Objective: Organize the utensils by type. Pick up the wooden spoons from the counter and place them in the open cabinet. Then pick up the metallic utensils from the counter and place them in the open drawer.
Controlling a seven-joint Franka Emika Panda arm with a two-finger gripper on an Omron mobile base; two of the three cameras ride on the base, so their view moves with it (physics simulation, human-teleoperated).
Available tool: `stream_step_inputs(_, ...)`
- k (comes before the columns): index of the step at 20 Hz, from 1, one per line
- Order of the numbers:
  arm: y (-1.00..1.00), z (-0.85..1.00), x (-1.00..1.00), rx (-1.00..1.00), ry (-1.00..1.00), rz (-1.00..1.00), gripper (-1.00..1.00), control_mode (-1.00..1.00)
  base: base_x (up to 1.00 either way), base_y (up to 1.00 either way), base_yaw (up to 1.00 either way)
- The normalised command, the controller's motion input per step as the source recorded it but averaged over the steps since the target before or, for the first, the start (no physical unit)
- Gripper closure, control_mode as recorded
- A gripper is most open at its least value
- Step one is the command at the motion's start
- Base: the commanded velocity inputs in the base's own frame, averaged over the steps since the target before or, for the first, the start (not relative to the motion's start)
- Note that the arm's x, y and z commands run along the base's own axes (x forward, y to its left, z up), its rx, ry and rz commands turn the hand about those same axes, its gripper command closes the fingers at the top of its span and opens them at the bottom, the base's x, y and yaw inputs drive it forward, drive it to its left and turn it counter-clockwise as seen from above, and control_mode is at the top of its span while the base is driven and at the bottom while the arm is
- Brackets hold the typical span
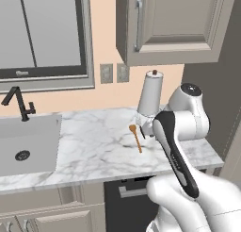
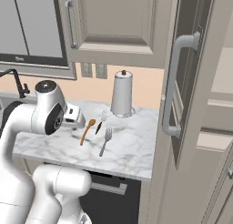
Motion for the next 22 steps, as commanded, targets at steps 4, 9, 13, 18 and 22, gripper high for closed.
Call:
stream_step_inputs(4,0.00,-0.51,0.42,0.00,0.00,0.00,-1.00,-1.00,0.00,0.00,0.00)
stream_step_inputs(9,0.00,-0.40,0.48,0.00,0.00,0.00,-1.00,-1.00,0.00,0.00,0.00)
stream_step_inputs(13,0.00,-0.27,0.59,0.00,0.00,0.00,-1.00,-1.00,0.00,0.00,0.00)
stream_step_inputs(18,0.00,-0.24,0.60,-0.01,0.00,0.00,-1.00,-1.00,0.00,0.00,0.00)
stream_step_inputs(22,0.01,-0.32,0.60,-0.01,0.09,0.00,-1.00,-1.00,0.00,0.00,0.00)
